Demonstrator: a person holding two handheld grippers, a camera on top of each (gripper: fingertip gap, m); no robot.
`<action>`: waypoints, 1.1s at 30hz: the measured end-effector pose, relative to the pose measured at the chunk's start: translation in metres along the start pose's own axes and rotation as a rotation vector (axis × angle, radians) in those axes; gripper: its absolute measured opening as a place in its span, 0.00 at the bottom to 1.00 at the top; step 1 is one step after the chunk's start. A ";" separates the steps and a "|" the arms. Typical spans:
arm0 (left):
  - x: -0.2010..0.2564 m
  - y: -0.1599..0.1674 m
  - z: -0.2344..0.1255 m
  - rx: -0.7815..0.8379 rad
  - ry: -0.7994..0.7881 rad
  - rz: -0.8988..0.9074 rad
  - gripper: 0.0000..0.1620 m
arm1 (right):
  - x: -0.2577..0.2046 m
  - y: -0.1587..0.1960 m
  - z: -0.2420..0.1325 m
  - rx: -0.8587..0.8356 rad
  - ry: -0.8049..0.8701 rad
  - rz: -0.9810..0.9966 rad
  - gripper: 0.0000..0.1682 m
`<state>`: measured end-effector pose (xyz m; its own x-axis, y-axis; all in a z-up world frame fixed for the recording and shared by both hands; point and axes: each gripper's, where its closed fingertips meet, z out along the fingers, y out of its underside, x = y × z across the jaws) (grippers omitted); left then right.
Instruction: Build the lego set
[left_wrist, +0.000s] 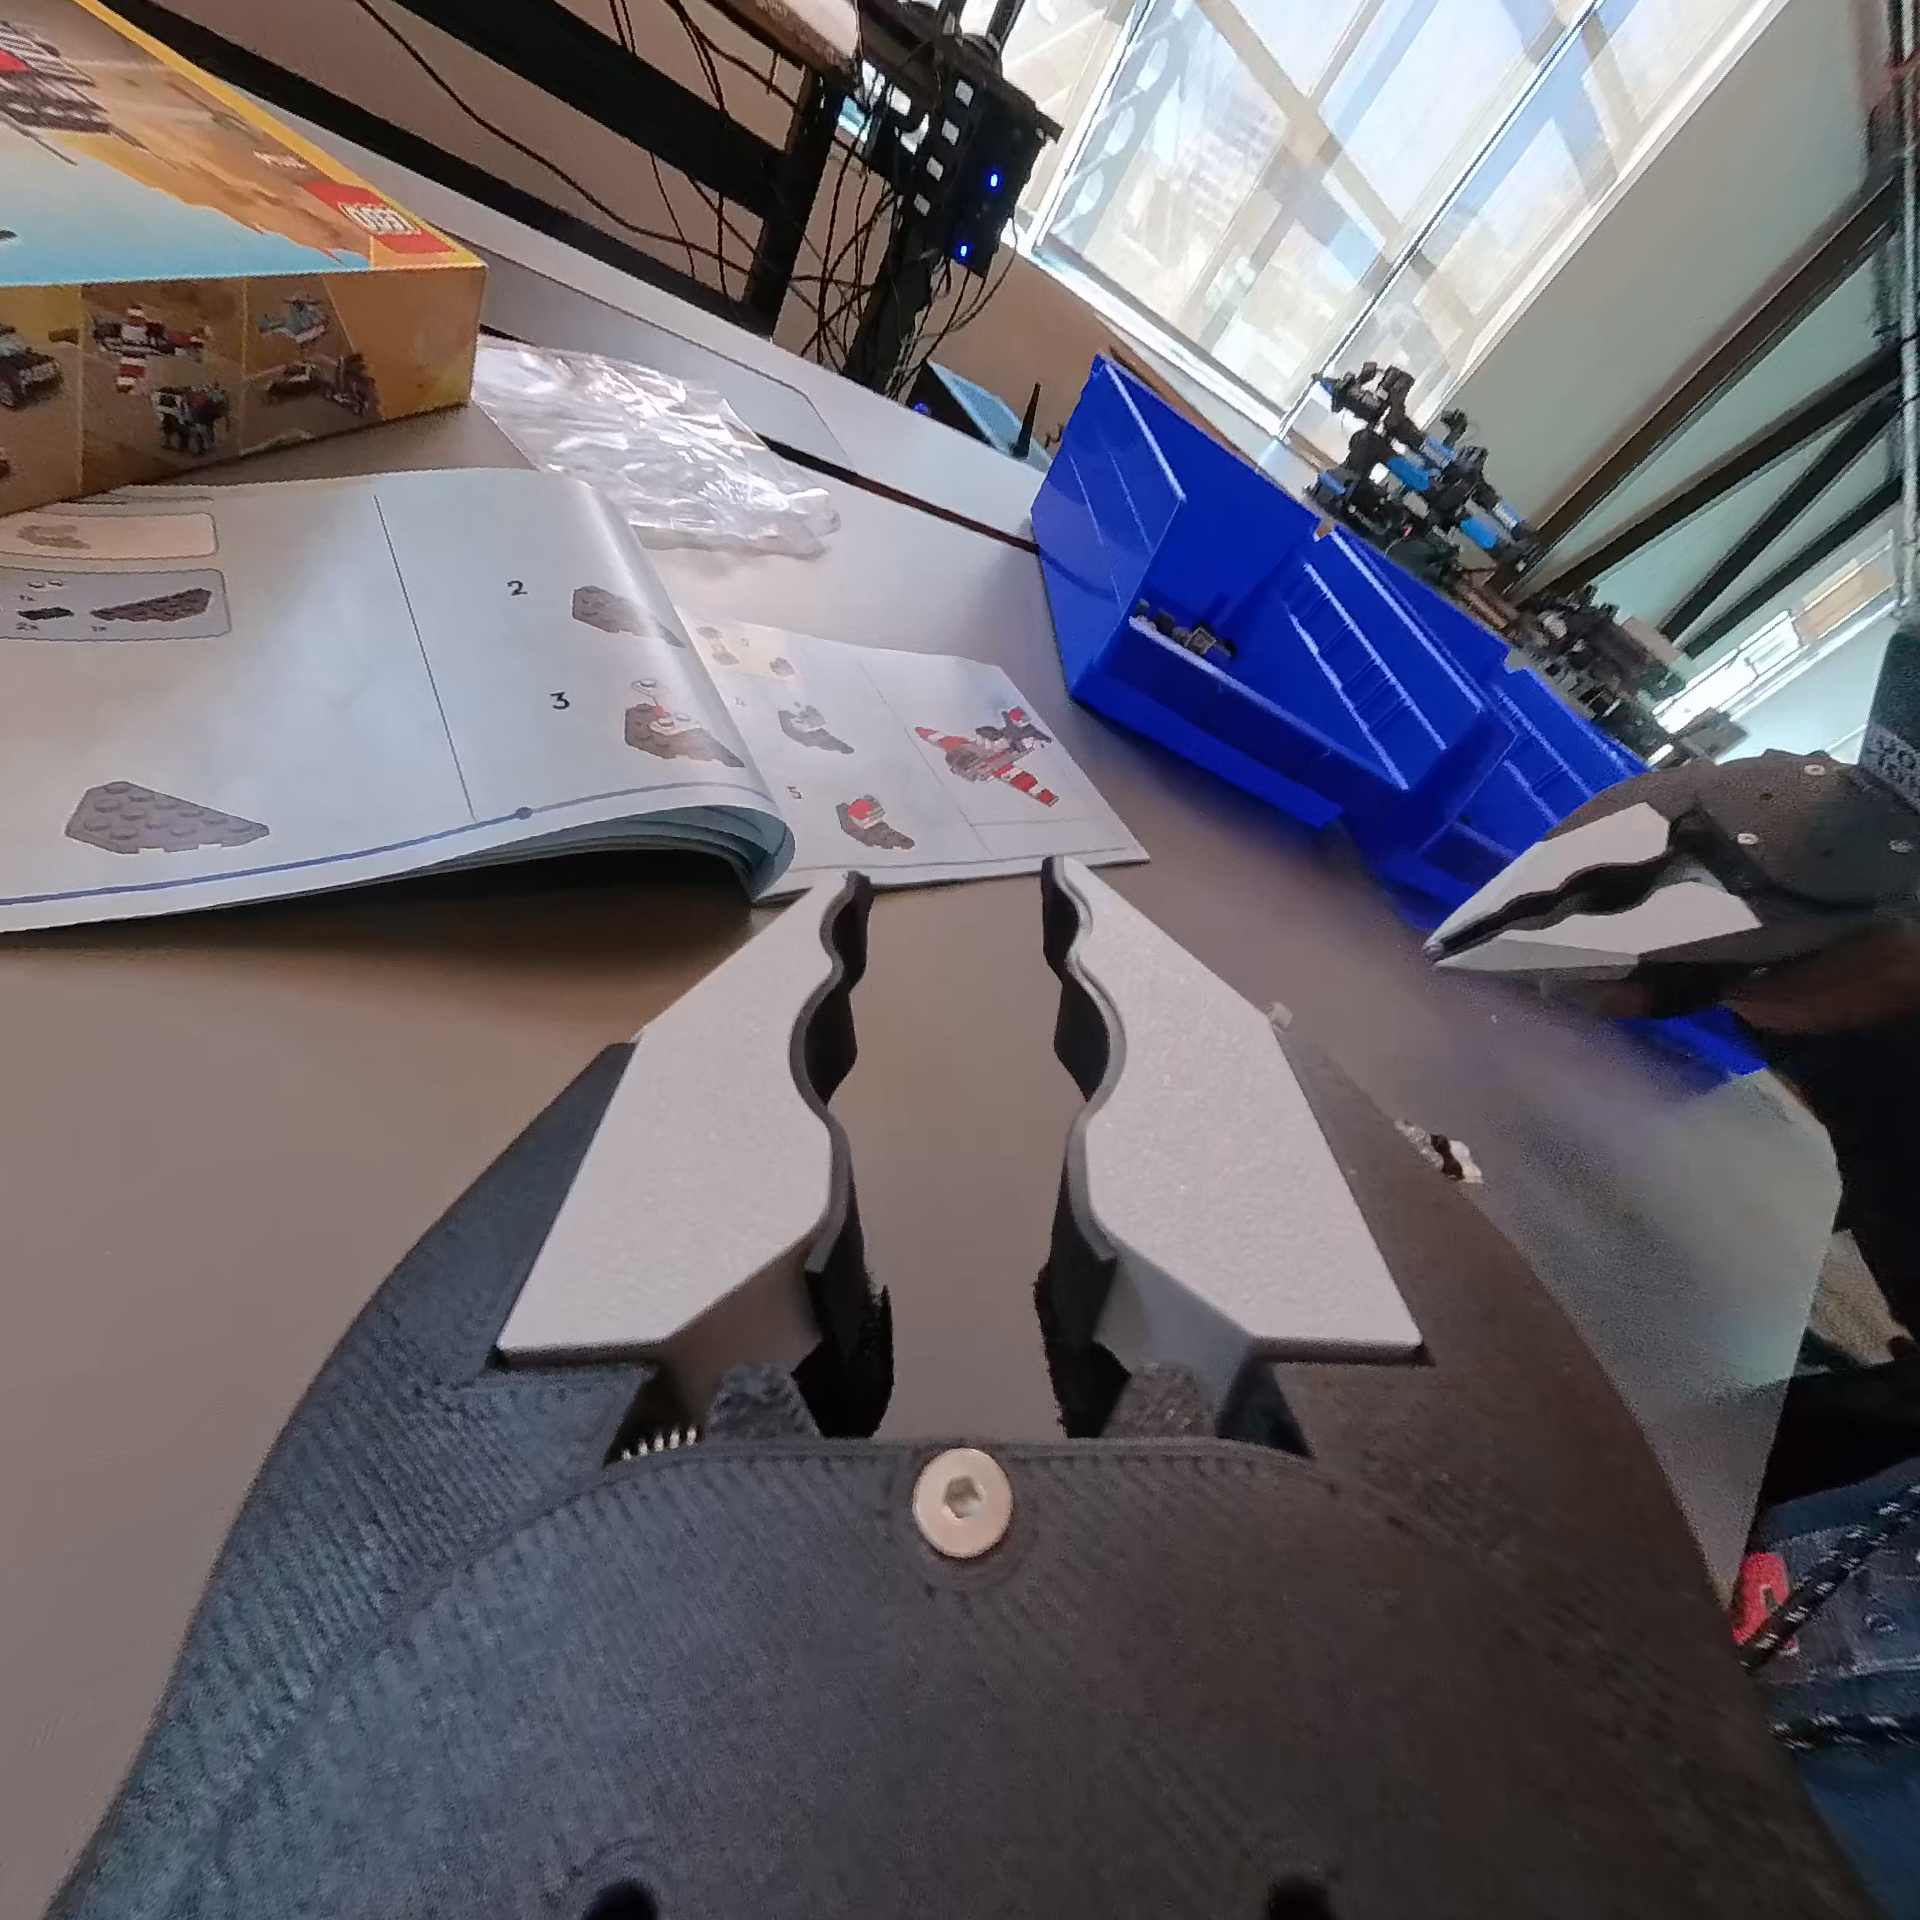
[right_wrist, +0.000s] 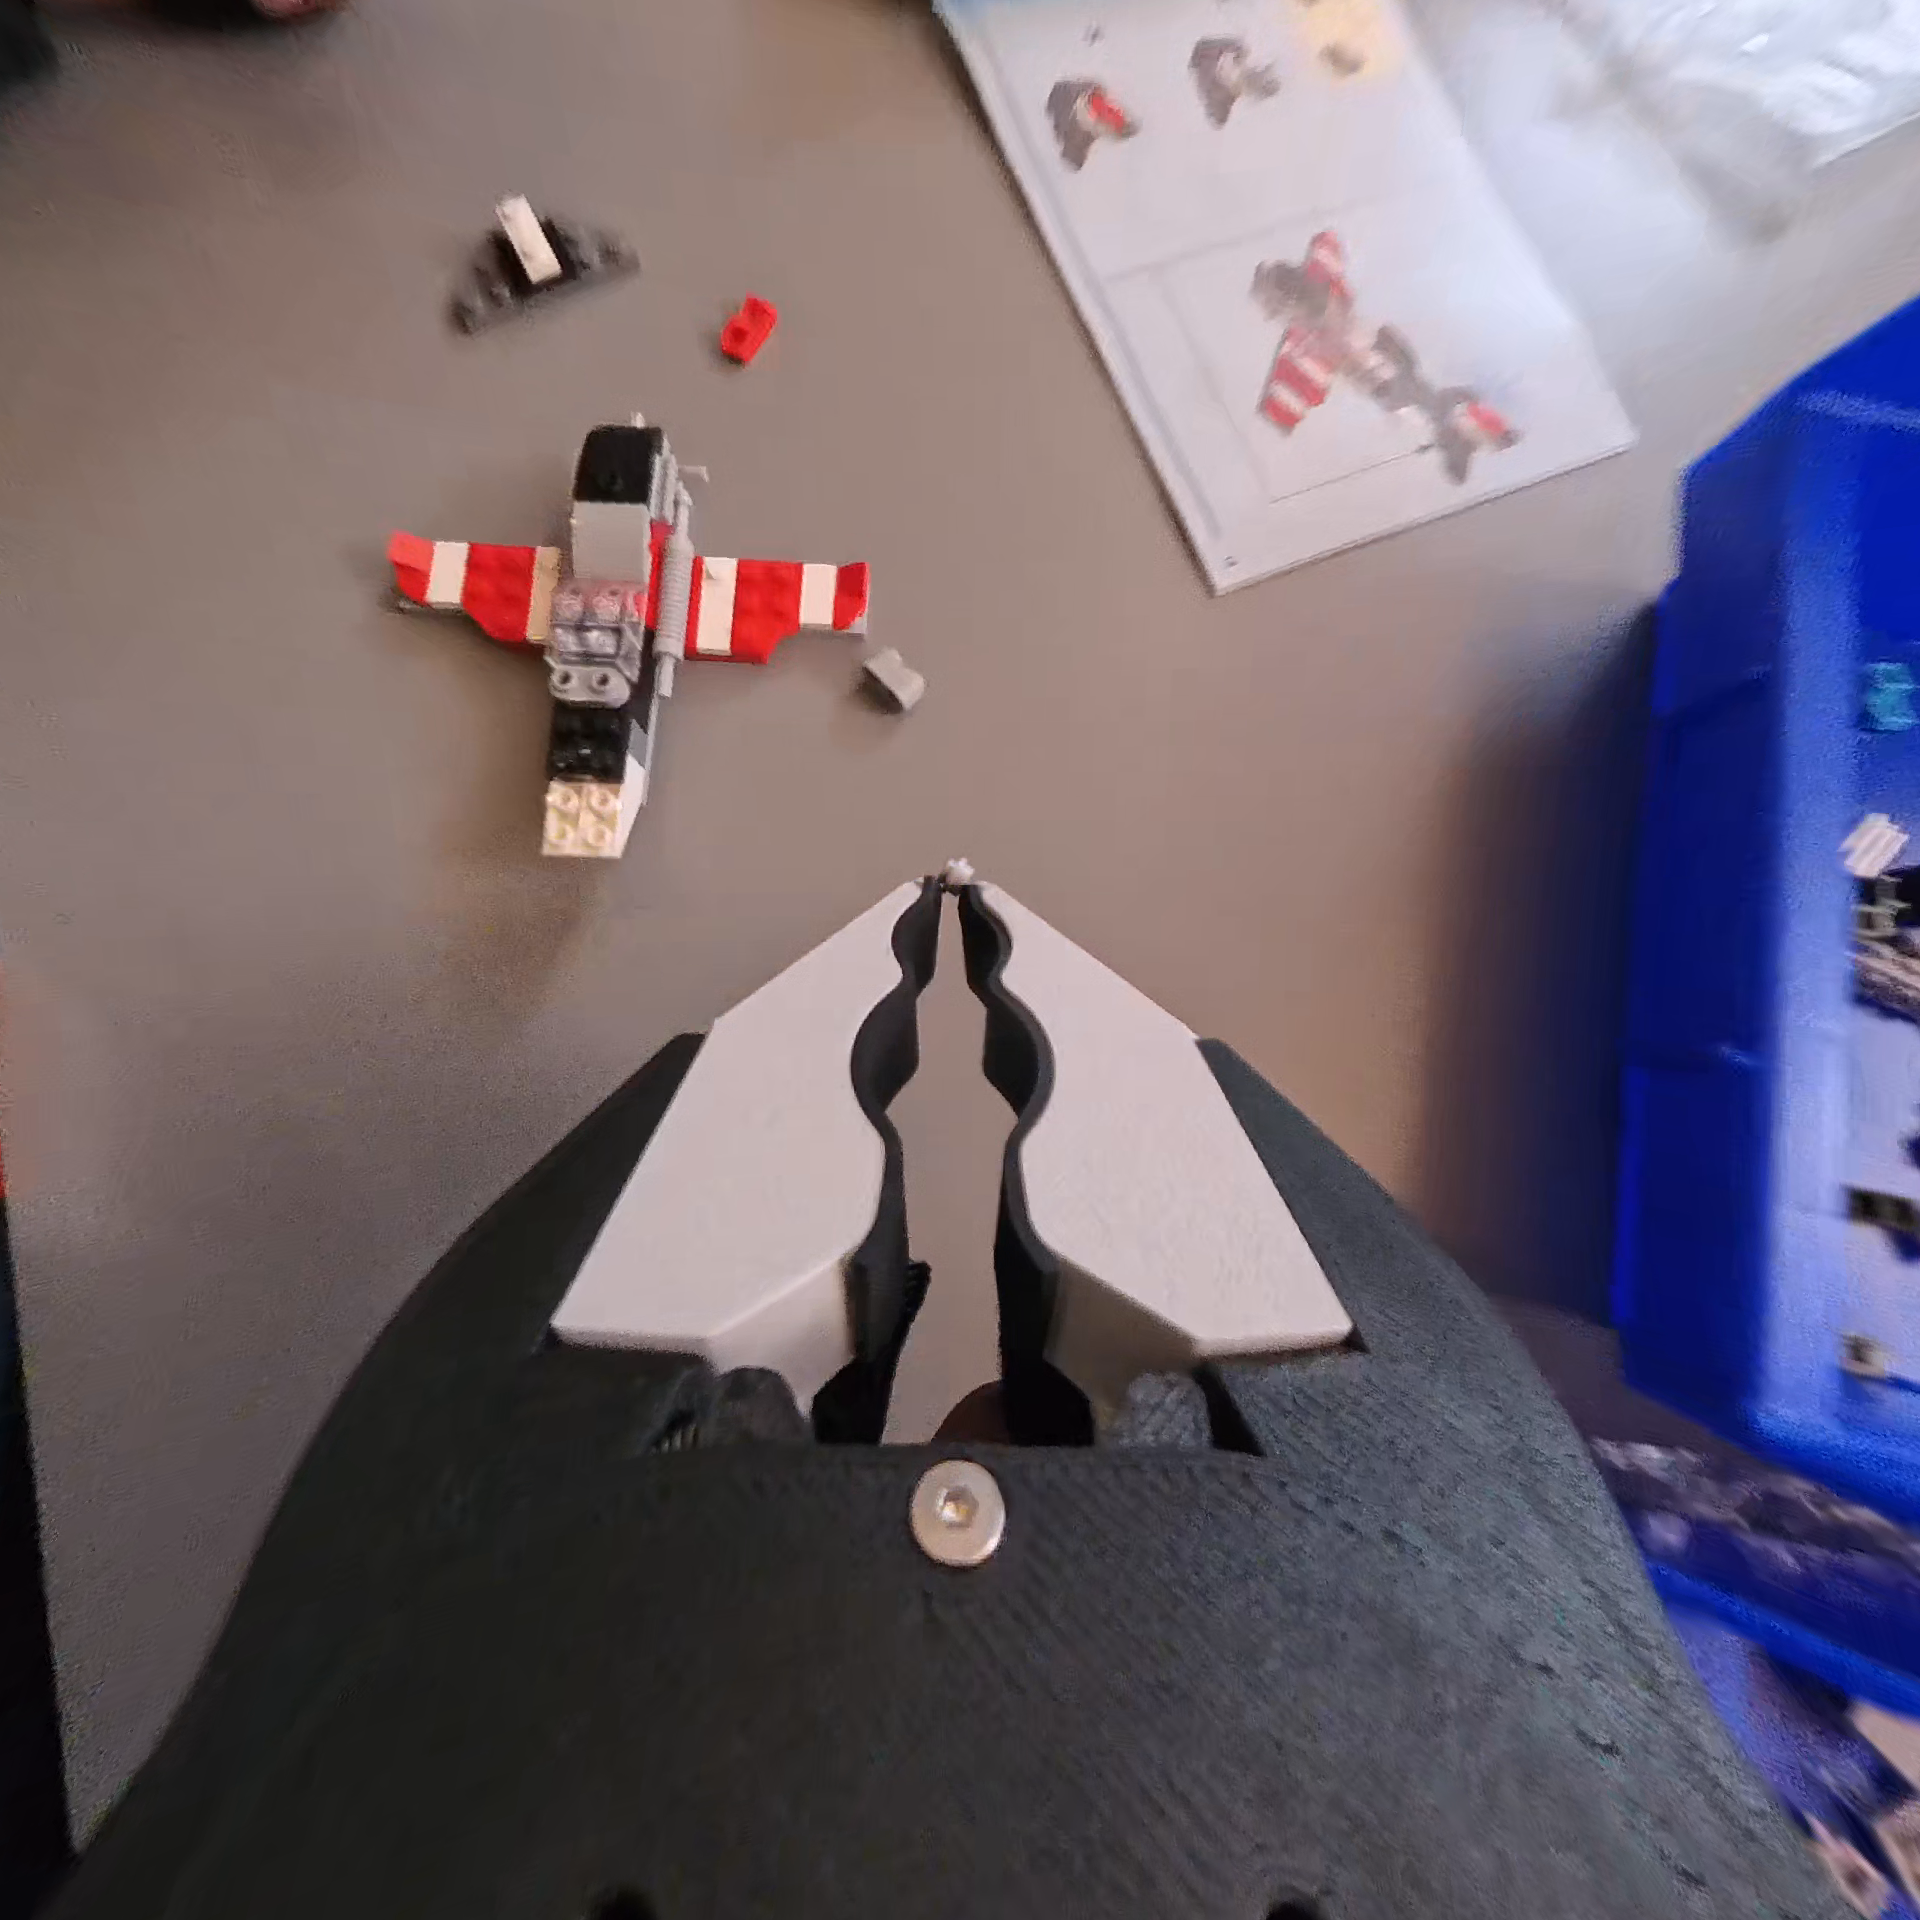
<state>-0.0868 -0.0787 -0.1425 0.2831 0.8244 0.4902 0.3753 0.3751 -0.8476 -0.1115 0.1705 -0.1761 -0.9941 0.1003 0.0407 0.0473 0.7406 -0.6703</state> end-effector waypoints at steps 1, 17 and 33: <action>0.001 0.002 0.001 -0.014 -0.004 0.009 0.21 | -0.003 0.000 0.008 -0.008 -0.011 0.008 0.02; 0.003 0.001 0.000 -0.006 0.030 -0.010 0.21 | -0.009 0.011 0.036 -0.092 0.000 0.015 0.02; 0.004 0.000 -0.001 0.002 0.041 -0.017 0.21 | -0.011 0.012 0.034 -0.044 -0.035 0.065 0.07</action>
<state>-0.0848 -0.0762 -0.1403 0.3121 0.7998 0.5127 0.3791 0.3900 -0.8392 -0.1031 0.1556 -0.2091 -0.9915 0.1269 -0.0284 0.1158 0.7619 -0.6373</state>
